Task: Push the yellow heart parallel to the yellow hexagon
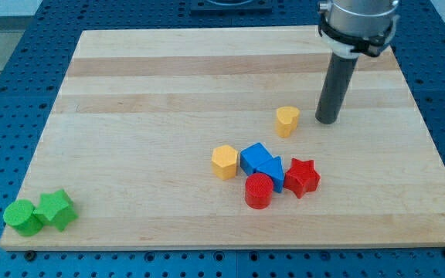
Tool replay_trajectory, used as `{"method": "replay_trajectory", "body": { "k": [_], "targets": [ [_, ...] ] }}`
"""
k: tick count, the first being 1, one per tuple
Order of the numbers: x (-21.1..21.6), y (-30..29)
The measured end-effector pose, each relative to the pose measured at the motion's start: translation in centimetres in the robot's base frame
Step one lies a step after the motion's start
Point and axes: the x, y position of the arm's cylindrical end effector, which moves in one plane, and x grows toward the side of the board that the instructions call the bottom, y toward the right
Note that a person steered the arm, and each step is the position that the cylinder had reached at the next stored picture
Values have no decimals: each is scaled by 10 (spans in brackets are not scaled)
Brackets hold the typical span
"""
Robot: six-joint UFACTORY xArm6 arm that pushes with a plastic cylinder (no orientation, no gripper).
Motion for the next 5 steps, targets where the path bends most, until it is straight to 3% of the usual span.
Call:
{"method": "replay_trajectory", "body": {
  "k": [2,5],
  "targets": [
    [-3,-57],
    [31,-126]
  ]
}}
